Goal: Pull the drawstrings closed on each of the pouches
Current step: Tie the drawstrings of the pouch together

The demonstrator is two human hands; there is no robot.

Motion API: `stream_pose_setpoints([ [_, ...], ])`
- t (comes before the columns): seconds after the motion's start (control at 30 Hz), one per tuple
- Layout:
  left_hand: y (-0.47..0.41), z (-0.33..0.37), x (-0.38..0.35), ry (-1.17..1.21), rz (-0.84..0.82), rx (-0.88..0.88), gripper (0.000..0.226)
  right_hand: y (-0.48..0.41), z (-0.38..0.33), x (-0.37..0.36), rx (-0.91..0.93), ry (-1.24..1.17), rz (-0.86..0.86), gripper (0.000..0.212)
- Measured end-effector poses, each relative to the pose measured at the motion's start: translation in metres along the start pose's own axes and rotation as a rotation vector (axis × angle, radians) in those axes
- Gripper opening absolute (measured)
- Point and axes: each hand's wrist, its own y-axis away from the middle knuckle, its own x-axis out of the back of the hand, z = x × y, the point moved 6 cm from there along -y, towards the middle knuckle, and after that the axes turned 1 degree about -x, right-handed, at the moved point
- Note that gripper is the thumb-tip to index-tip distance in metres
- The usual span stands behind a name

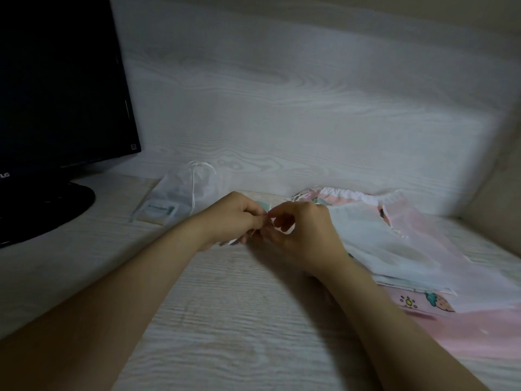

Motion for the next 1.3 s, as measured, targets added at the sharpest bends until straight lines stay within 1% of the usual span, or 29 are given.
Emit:
stream_pose_setpoints([
  [0.1, 0.000, 0.005, -0.003, 0.055, -0.008, -0.003, 0.017, -0.003, 0.006, 0.001, -0.008, 0.014, 0.028, 0.017],
  [0.23, -0.001, 0.010, -0.005, 0.081, 0.024, -0.030, 0.018, -0.004, 0.011, 0.002, -0.047, -0.033, 0.071, 0.003],
  [0.37, 0.000, 0.010, -0.005, 0.086, 0.044, -0.034, 0.017, -0.003, 0.019, 0.004, -0.114, -0.042, 0.083, 0.009],
  [0.5, 0.001, 0.011, -0.005, 0.070, 0.063, -0.029, 0.017, -0.003, 0.015, 0.003, -0.102, 0.011, 0.092, 0.014],
  [0.63, 0.002, 0.012, -0.006, 0.079, 0.092, -0.028, 0.018, -0.002, 0.011, 0.004, -0.054, 0.019, 0.098, 0.003],
  [0.7, 0.002, 0.013, -0.006, 0.075, 0.094, -0.034, 0.018, -0.001, 0.010, 0.006, -0.036, 0.004, 0.103, 0.018],
  [0.73, 0.003, 0.013, -0.007, 0.073, 0.092, -0.032, 0.018, -0.001, 0.009, 0.006, -0.025, 0.008, 0.105, 0.021],
  [0.87, 0.003, 0.009, -0.006, 0.074, 0.067, 0.018, 0.018, -0.004, 0.008, 0.006, 0.009, 0.028, 0.094, 0.018],
  [0.97, 0.003, 0.007, -0.007, 0.095, 0.037, 0.046, 0.017, -0.004, 0.009, 0.006, -0.010, 0.013, 0.068, 0.019],
  [1.13, 0.006, 0.009, -0.009, 0.101, 0.016, 0.080, 0.019, -0.004, 0.006, 0.005, -0.025, 0.026, 0.046, 0.016],
  [1.3, 0.003, 0.012, -0.011, 0.086, 0.023, 0.086, 0.016, -0.006, 0.009, 0.001, -0.058, 0.030, 0.032, 0.008],
])
